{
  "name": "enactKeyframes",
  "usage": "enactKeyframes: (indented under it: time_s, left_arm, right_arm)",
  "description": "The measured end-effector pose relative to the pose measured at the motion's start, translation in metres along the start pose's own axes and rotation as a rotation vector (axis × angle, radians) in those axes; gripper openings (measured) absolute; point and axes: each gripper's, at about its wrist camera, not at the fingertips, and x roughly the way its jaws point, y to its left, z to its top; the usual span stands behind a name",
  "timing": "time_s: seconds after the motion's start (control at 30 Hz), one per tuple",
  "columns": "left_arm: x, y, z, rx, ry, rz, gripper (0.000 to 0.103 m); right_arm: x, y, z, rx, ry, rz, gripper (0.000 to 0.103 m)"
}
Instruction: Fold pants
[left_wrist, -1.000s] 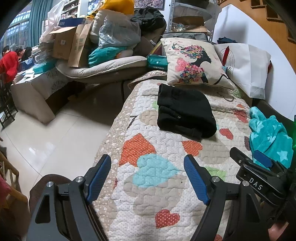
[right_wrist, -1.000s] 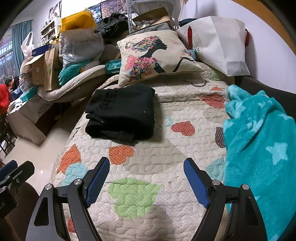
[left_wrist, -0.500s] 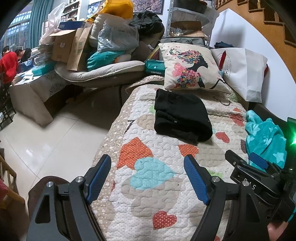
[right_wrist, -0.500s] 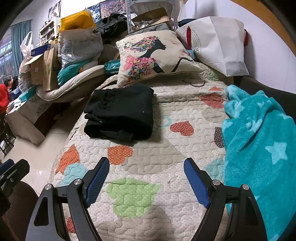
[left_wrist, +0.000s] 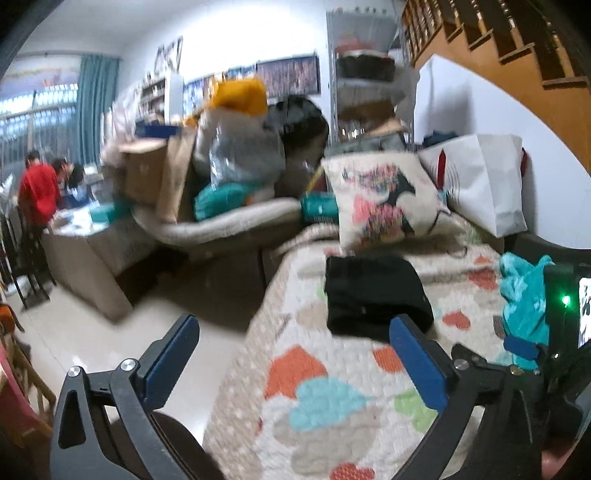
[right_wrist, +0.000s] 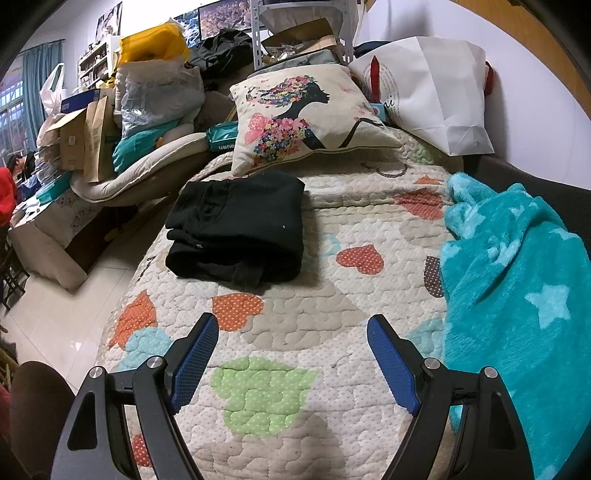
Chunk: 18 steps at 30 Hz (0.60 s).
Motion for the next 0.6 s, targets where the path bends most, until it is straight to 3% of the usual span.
enactKeyframes:
  time_s: [0.13,0.43,0.6]
  left_arm:
    - [-0.001,-0.003,0.006,0.043,-0.026,0.075,0.103]
    - [0.022,0.01,0.0,-0.023,0.126,0.001,0.103]
    - [0.031,0.009,-0.008,-0.021,0.171,-0.006,0.103]
  right_arm:
    - [-0.002,0.001,0.001,-0.004,-0.011,0.0,0.087]
    - [-0.006,0.006,0.002,-0.023,-0.029,0.002,0.09]
    - [-0.005,0.01,0.001,-0.044,-0.025,-0.023,0.09]
